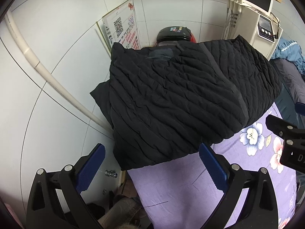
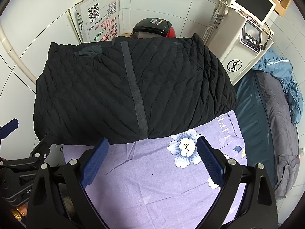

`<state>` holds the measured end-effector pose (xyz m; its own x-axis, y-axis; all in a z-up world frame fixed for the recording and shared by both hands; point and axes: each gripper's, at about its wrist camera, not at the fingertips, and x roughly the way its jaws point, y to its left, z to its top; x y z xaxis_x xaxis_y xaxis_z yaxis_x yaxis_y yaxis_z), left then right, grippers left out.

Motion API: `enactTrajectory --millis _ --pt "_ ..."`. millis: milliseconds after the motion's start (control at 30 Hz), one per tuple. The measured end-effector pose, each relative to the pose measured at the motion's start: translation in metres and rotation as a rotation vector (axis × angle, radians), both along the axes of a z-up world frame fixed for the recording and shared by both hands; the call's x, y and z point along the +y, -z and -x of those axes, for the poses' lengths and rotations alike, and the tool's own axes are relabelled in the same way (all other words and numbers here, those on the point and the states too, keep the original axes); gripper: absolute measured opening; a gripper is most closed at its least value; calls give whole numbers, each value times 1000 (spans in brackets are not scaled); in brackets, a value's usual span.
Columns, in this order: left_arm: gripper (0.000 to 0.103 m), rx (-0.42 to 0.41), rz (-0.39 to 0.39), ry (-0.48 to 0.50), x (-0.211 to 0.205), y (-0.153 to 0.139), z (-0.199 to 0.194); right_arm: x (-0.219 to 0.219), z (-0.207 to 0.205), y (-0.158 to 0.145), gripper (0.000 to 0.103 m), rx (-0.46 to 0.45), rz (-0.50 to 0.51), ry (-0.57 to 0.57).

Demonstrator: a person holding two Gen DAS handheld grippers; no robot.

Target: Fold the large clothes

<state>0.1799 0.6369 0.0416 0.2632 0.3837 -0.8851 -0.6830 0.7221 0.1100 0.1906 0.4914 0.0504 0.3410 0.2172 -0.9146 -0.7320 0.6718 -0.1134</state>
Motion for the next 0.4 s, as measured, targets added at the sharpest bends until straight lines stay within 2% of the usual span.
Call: enactTrajectory --millis 400 --pt "97 10 12 22 -3 -2 -6 -1 -2 -2 92 -7 -7 10"
